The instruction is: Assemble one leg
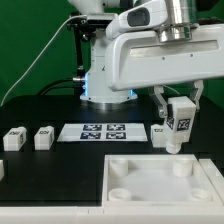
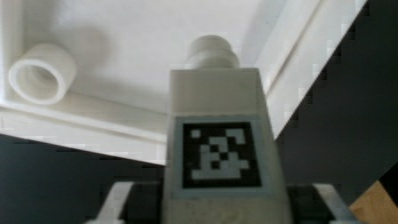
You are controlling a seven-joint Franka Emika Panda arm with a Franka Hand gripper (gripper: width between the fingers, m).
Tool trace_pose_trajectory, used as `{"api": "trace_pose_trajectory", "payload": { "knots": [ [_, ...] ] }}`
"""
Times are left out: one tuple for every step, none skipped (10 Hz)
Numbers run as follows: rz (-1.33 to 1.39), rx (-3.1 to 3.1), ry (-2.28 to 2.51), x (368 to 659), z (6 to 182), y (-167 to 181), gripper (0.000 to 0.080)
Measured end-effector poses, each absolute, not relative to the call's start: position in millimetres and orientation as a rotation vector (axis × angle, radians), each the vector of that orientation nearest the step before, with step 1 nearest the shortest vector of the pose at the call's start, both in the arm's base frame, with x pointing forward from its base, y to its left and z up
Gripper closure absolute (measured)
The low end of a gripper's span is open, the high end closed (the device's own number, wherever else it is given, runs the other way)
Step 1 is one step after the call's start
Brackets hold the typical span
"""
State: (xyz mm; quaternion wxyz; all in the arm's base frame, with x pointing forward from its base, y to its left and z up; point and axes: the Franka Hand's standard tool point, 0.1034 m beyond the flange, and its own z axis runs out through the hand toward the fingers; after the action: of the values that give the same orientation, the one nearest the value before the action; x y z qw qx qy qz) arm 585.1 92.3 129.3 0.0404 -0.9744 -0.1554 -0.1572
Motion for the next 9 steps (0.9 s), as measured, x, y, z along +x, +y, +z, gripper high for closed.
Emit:
{"api": "trace_pose_trajectory", "payload": {
  "knots": [
    [-0.497,-2.975,-0.477,600,129.7,97,0.0506],
    [-0.579,-2.965,-0.473,614,131.1,98,0.0506],
    [-0.605,-2.963,-0.472,617,128.1,96,0.0506],
    [-0.662,-2.958,-0.469,623,124.5,94,0.0506],
    [-0.715,-2.952,-0.462,626,118.7,92,0.0506],
    [-0.716,-2.951,-0.461,625,114.0,93,0.0506],
    [-0.717,-2.951,-0.461,625,114.5,93,0.0506],
    [-0.717,-2.951,-0.46,625,114.4,93,0.0506],
    [-0.716,-2.951,-0.461,625,113.5,93,0.0506]
  ]
}}
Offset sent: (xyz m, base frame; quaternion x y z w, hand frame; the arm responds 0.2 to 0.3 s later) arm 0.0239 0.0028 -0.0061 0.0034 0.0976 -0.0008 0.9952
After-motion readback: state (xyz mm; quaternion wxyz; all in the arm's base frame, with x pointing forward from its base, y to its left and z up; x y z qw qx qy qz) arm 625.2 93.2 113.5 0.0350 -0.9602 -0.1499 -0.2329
